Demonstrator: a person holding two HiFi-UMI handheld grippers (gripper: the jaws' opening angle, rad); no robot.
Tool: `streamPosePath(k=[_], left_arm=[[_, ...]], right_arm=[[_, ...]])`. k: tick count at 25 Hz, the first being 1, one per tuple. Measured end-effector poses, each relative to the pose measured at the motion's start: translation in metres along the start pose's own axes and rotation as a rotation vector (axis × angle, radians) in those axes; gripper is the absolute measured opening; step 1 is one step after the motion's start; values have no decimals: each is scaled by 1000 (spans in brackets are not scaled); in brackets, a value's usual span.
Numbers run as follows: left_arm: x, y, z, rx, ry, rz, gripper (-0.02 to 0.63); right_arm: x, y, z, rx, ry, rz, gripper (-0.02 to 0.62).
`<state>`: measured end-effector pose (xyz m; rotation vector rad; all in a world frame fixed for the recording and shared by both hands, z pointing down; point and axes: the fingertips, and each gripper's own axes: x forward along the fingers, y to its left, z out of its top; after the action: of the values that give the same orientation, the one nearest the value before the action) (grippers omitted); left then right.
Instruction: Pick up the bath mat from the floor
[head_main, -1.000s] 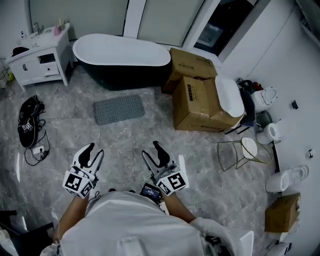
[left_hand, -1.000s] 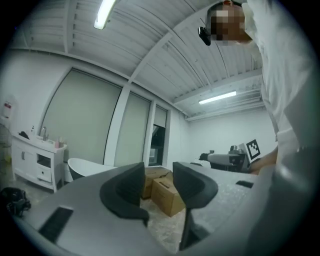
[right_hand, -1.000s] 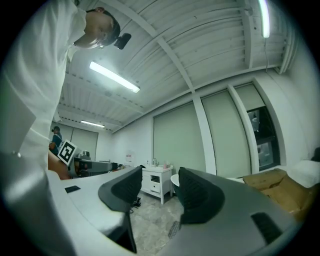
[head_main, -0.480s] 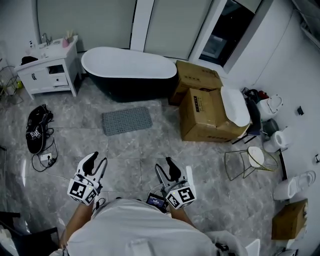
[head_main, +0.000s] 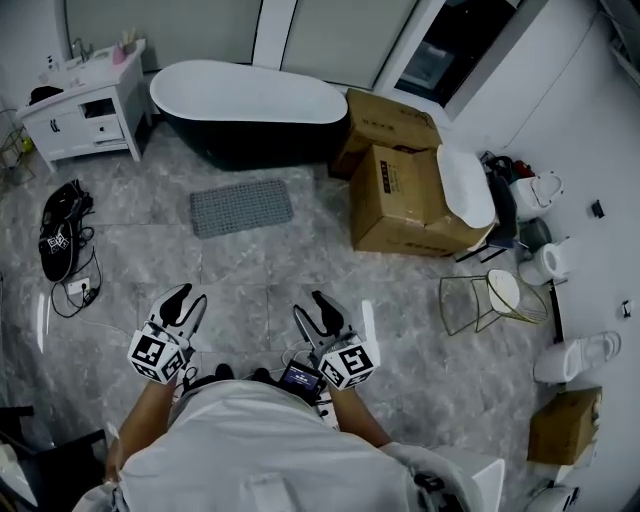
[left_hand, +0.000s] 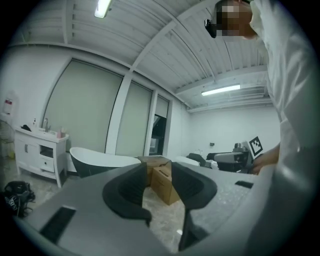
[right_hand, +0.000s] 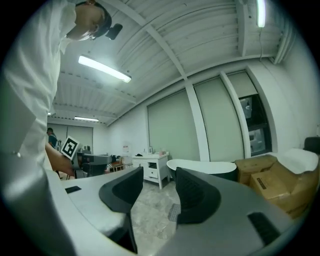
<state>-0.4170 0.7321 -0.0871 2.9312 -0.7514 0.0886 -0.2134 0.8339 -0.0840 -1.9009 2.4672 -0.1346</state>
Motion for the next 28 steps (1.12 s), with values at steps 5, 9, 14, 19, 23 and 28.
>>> streamPosePath(k=[5, 9, 14, 19, 23, 28], left_arm=[[17, -5, 3, -9, 7, 36, 156], [31, -9, -4, -52, 18, 41, 156], [52, 16, -11, -60, 41, 74, 156], [97, 68, -21, -112, 23, 105, 156], [155, 125, -26, -204, -9, 130, 149], [227, 201, -6, -252, -57, 144, 144]], right_arm=[[-12, -32, 2, -4, -8, -15, 221], [-4, -54, -17, 42, 38, -12, 221], [14, -73, 4, 48, -49, -11, 213], [60, -106, -18, 84, 32, 2, 213], [115, -148, -20, 94, 112, 5, 201], [202, -196, 2, 27, 156, 54, 187]])
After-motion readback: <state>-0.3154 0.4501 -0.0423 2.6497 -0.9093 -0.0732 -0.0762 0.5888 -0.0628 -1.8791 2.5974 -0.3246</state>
